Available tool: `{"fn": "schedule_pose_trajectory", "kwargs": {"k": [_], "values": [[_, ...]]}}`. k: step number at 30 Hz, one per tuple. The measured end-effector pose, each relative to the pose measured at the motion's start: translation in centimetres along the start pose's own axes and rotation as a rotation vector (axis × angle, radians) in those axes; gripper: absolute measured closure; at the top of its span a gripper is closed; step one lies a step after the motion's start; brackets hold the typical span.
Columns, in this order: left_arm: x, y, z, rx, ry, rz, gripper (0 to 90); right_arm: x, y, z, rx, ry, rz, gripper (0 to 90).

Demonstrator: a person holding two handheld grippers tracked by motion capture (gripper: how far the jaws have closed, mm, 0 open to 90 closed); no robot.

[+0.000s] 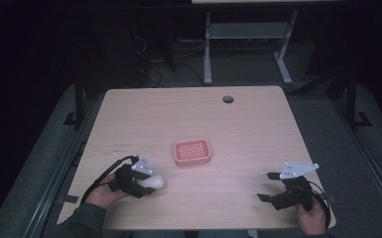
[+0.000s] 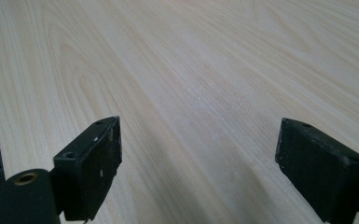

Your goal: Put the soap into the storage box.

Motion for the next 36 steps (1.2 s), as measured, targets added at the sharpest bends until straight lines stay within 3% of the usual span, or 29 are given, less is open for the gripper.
{"fn": "schedule_pose_trajectory", "kwargs": {"k": [5, 9, 36], "values": [[-0.2, -0.2, 0.8, 0.020, 0.001, -0.010, 49.0, -0.1, -0.1, 0.0, 0.006, 0.002, 0.000, 14.2], [-0.5, -0.3, 1.4, 0.005, 0.023, -0.010, 49.1, 0.0, -0.1, -0.1, 0.008, 0.002, 0.004, 14.2], [-2.0, -1.0, 5.5, -0.011, 0.061, -0.036, 49.1, -0.1, -0.2, -0.1, 0.022, 0.000, 0.017, 14.2]]}}
Point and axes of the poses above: each handheld gripper's, and its own axes: y roughly forward along the jaws, z roughly out of its top, x roughly to its right, the point moved 3 cm from there along y, roughly forward along the jaws, and after that the axes turned 11 degrees about -x, right-handed, at the moved point
